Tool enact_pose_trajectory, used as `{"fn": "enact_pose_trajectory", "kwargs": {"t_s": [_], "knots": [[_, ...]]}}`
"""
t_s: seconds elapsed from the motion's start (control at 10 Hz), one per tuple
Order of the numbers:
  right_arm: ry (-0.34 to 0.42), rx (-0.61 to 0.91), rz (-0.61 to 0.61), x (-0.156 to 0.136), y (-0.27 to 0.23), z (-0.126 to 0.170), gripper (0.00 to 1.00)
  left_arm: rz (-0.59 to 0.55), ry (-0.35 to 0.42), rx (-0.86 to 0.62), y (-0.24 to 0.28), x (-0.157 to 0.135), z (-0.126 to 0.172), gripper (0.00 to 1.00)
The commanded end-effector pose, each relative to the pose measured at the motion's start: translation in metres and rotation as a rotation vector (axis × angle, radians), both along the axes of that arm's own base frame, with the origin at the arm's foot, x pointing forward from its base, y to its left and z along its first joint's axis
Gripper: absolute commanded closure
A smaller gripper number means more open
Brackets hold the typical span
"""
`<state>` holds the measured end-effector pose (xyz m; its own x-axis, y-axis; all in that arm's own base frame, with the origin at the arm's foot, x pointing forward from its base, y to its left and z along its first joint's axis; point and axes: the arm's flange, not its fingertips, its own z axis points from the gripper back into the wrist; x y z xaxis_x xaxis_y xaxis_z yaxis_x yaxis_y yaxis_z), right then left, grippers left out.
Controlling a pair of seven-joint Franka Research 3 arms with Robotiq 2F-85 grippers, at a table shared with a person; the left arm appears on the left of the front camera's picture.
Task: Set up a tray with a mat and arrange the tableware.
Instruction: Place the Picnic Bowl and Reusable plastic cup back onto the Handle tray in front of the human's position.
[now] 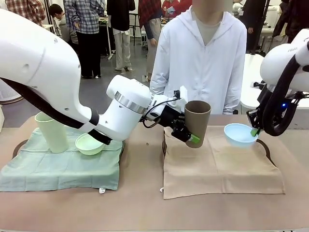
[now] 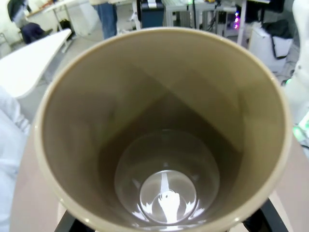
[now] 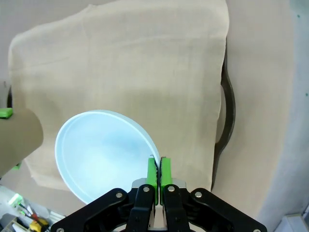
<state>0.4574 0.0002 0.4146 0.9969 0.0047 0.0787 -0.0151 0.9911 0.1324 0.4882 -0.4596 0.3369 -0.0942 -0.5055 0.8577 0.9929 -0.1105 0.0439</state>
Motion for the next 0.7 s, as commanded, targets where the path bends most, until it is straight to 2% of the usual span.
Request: {"fn": "enact_pose_trajectory", "kwargs": {"t_s": [0.0, 0.3, 0.6], "knots": [[0.001, 0.029, 0.01, 0.011, -0.001, -0.011, 0.96, -0.002, -0.04, -0.029, -0.006, 0.01, -0.006, 0.19], [0.017, 0.023, 0.004, 0.015, -0.005, -0.026, 0.96, -0.009, -0.048, -0.041, -0.015, 0.016, -0.024, 0.19], [0.001, 0.026, -0.005, 0.02, -0.006, -0.037, 0.96, -0.024, -0.039, -0.032, -0.021, 0.019, -0.035, 0.19]]}}
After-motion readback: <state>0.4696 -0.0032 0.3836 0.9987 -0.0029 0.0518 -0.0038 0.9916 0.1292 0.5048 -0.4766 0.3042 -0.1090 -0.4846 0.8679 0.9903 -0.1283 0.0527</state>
